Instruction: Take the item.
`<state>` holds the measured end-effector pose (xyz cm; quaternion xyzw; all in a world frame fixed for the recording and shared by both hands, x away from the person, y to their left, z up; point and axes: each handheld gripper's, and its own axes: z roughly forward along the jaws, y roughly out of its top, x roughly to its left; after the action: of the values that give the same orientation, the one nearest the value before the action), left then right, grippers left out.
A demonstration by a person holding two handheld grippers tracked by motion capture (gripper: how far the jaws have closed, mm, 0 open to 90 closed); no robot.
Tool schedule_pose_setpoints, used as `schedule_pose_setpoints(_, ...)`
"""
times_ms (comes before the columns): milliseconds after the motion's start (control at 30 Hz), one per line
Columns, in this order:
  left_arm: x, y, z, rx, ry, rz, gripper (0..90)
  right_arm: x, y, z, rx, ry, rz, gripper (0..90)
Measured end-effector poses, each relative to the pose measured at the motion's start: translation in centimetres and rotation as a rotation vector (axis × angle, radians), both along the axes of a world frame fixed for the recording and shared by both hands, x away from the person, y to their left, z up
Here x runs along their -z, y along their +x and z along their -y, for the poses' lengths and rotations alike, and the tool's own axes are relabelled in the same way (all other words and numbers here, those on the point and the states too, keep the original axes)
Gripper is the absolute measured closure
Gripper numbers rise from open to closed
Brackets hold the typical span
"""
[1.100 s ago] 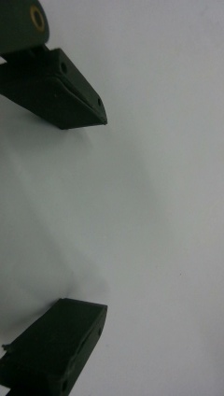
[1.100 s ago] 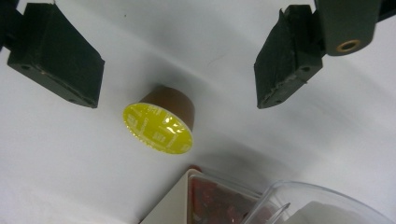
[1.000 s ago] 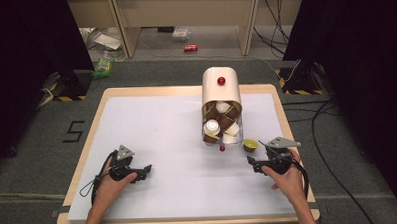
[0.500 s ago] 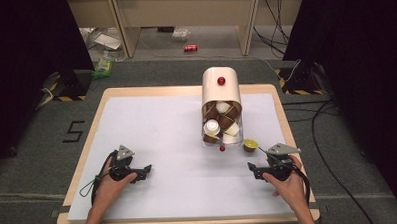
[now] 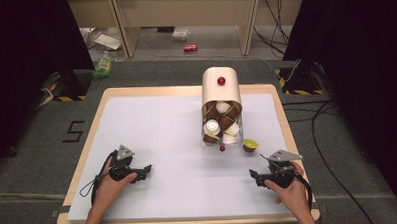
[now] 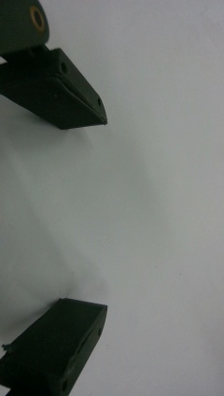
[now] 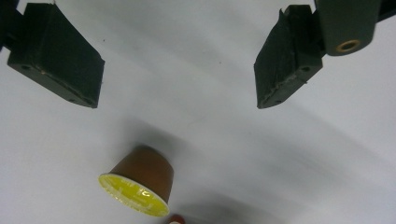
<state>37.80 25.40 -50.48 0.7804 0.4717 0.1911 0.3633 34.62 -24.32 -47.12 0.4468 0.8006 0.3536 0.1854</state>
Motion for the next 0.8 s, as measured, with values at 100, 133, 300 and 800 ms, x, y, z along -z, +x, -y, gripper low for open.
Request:
schedule_pose_setpoints(100, 0.0, 0.0, 0.0, 0.0, -0.001, 0.0, 8.2, 0.1, -0.2, 0.1, -0.007, -0.006, 0.002, 16.5)
schedule_pose_setpoints(133, 0.0, 0.0, 0.0, 0.0, -0.001, 0.0, 8.2, 0.1, -0.3, 0.1, -0.007, -0.007, -0.002, 16.5)
schedule_pose_setpoints(300, 0.0, 0.0, 0.0, 0.0, -0.001, 0.0, 8.2, 0.4, -0.8, 0.2, -0.011, -0.01, -0.008, 16.5)
schedule_pose_setpoints(800, 0.0, 0.0, 0.0, 0.0, -0.002, -0.001, 8.1, 1.3, -1.9, 1.0, 0.004, -0.037, -0.019, 16.4)
